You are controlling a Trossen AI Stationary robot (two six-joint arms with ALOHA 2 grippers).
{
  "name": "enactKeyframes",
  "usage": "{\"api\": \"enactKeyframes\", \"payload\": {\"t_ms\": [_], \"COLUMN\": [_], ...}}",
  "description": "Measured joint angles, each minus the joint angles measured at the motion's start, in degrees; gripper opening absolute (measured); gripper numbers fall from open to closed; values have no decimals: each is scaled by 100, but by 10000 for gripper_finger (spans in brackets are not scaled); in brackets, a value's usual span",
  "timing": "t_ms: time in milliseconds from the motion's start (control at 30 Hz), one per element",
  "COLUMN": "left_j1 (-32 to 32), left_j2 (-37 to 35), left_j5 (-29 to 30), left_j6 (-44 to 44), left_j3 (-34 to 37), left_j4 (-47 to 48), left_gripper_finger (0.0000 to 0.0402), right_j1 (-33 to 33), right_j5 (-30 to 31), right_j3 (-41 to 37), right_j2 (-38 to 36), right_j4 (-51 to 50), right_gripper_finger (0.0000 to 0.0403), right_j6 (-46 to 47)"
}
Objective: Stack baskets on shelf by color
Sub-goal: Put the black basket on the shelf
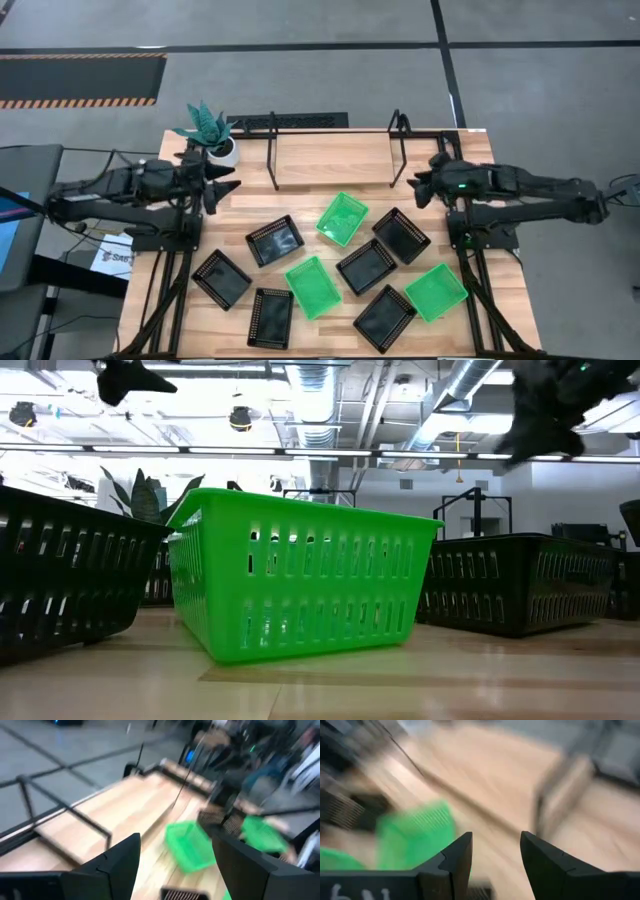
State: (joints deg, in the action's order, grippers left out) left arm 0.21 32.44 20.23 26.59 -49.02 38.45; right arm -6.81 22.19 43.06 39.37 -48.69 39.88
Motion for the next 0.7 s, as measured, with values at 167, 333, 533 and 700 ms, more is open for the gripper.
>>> {"api": "enactKeyframes", "payload": {"t_ms": [167,333,533,700], "left_j1": [0,0,-1,0], "left_j2": [583,704,654,533], "left_j5": [2,2,2,4], "left_j6": [-29,-44,-46,-48], "left_j3": [-547,-553,-553,-555], "left_j4": [647,712,761,800], "left_gripper_finger": [236,236,236,236], "right_j1": [7,89,340,431], "right_j5": [-575,-1178,-1468,-1580], "right_j3": [298,14,-99,-110], "right_j2": [1290,2204,2823,2940], "right_j4": [-1502,-1413,-660,-411], "right_gripper_finger": [191,191,194,208], "right_j6": [576,525,400,399]}}
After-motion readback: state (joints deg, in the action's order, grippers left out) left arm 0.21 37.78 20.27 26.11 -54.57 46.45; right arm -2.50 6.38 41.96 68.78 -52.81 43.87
